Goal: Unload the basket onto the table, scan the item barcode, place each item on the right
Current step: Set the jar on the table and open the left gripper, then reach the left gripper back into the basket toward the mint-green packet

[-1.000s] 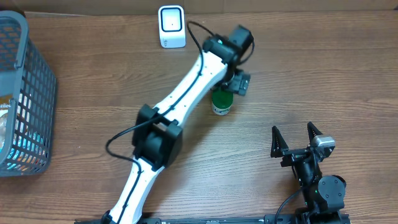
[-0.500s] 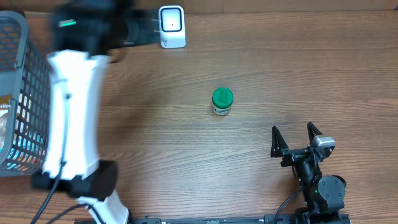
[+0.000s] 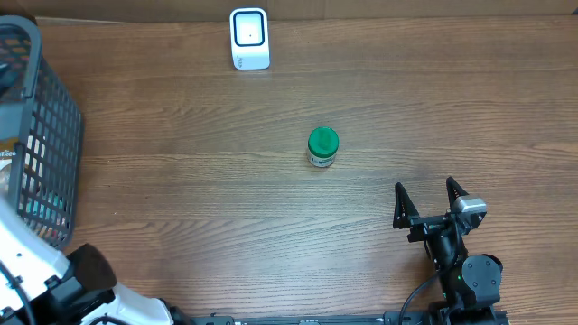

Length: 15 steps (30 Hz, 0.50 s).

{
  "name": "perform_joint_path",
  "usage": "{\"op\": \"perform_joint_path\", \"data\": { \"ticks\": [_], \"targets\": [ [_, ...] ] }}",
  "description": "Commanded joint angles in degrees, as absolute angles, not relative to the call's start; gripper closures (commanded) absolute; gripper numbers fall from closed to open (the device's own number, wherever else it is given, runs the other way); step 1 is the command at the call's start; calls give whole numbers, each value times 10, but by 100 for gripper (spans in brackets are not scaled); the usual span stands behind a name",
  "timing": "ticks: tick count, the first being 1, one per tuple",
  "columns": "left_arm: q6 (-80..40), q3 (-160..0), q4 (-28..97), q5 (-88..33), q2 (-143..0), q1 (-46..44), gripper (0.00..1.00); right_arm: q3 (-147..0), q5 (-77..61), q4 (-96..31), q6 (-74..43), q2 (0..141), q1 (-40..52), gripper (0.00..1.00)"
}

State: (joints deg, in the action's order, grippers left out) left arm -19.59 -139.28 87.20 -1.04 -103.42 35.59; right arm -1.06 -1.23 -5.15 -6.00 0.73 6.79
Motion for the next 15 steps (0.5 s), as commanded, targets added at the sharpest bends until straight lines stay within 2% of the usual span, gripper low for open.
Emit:
{"op": "perform_joint_path", "data": {
  "ticks": [1, 10, 15],
  "targets": [
    [-208, -1388, 879, -10, -1049, 394, 0, -5, -11, -48, -60, 2, 67, 0],
    [-192, -1284, 867, 11, -1051, 450, 0, -5, -11, -48, -60, 2, 67, 0],
    [-193, -1186, 850, 14, -1051, 459, 6, -5, -11, -48, -60, 2, 67, 0]
  ]
}}
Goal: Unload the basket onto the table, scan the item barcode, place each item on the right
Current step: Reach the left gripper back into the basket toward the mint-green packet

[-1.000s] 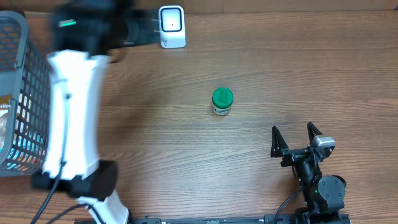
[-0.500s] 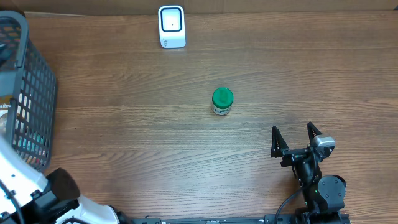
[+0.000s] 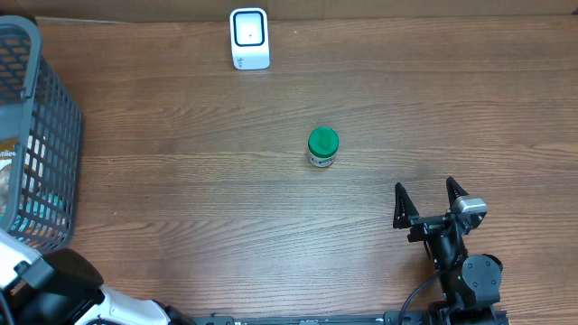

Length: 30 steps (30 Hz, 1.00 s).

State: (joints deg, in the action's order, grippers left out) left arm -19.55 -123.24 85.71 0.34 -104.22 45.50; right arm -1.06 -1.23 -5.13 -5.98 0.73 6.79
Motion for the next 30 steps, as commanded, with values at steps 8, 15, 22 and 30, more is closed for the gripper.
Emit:
{"op": "perform_joint_path", "data": {
  "ticks": [8, 15, 22, 30],
  "targets": [
    [-200, -1022, 776, 21, -1051, 462, 18, -5, -11, -48, -60, 2, 67, 0],
    [-198, -925, 697, 46, -1051, 476, 15, -5, -11, -48, -60, 2, 67, 0],
    [-154, -864, 618, 95, -1054, 477, 13, -5, -11, -48, -60, 2, 67, 0],
    [-137, -804, 519, 114, -1054, 477, 16, -5, -11, -48, -60, 2, 67, 0]
  ]
}}
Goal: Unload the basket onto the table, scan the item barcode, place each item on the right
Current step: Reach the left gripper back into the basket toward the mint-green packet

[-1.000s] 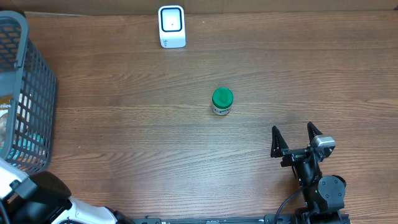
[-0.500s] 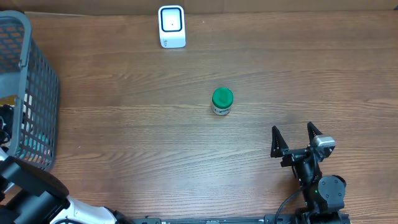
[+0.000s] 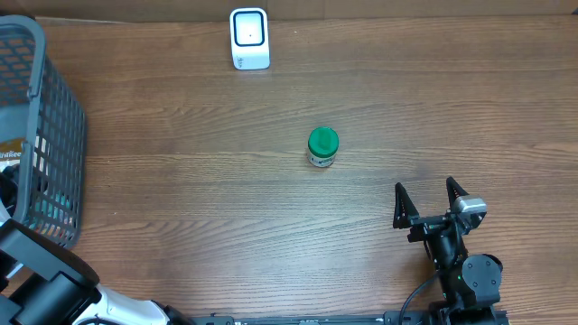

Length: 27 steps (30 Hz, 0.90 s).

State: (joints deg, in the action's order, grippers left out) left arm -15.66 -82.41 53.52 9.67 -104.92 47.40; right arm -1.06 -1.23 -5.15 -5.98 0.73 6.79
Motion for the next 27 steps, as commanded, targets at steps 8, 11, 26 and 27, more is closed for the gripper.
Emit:
{"op": "perform_joint_path", "data": {
  "ticks": [8, 11, 26, 27],
  "targets": [
    [-101, -736, 412, 121, -1057, 477, 16, -5, -11, -48, -60, 2, 67, 0],
    [-101, -722, 389, 122, -1057, 477, 17, -5, -11, -48, -60, 2, 67, 0],
    [-103, -686, 351, 120, -1057, 477, 33, -5, -11, -48, -60, 2, 67, 0],
    [-103, -686, 351, 120, -1057, 477, 37, -5, -11, -48, -60, 2, 67, 0]
  ]
}}
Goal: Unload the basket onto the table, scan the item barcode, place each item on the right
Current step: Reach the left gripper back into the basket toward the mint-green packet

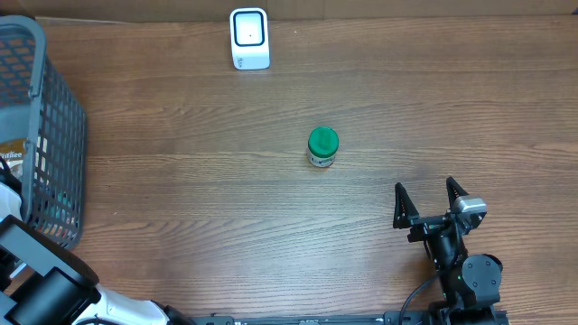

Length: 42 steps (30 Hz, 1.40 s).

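Observation:
A small jar with a green lid (322, 146) stands upright near the middle of the table. The white barcode scanner (249, 38) stands at the far edge, well behind and left of the jar. My right gripper (429, 200) rests open near the front right, fingers pointing away, with nothing between them and well short of the jar. Only links of my left arm (41, 284) show in the bottom-left corner; its fingers are out of the frame.
A grey wire basket (56, 135) holding packaged goods stands at the left edge, right above the left arm. The wooden table (181, 199) spreads between basket, jar and scanner.
The left arm's links have shifted slightly in the bottom-left corner, and the basket's near wall sits a touch further right. Jar, scanner and right gripper have not moved.
At first the left arm's white link reached up across the basket's lower corner. Then it lay lower and further left, and later only its black link showed in the corner, as now. The basket shifted slightly. The jar, scanner and open right gripper stayed put throughout.

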{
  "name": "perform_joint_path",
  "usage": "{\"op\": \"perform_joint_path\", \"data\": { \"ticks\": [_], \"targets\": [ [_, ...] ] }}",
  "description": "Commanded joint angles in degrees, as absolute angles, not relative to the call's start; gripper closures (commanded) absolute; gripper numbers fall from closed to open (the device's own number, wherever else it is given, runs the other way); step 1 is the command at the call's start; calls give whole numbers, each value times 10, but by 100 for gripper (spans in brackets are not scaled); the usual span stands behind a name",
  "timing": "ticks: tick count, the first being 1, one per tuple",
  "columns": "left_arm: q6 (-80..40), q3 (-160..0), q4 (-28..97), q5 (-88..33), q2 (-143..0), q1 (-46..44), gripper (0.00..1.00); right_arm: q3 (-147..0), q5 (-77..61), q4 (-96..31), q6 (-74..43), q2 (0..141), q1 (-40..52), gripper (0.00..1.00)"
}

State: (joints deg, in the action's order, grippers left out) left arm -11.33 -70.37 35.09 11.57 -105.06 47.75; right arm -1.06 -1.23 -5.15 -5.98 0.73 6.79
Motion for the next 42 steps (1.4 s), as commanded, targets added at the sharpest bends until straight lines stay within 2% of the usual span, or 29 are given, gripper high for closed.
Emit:
{"op": "perform_joint_path", "data": {
  "ticks": [1, 5, 7, 12, 42],
  "targets": [
    [-103, -686, 351, 120, -1057, 476, 44, -5, -11, -48, -60, 2, 67, 0],
    [-103, -686, 351, 120, -1057, 476, 75, -5, -11, -48, -60, 2, 67, 0],
    [-103, -686, 351, 120, -1056, 476, 83, -5, -11, -48, -60, 2, 67, 0],
    [-103, -696, 354, 120, -1056, 476, 96, -5, -11, -48, -60, 2, 67, 0],
    [-63, -947, 571, 76, -1048, 475, 96, -5, -11, -48, -60, 2, 67, 0]
  ]
}}
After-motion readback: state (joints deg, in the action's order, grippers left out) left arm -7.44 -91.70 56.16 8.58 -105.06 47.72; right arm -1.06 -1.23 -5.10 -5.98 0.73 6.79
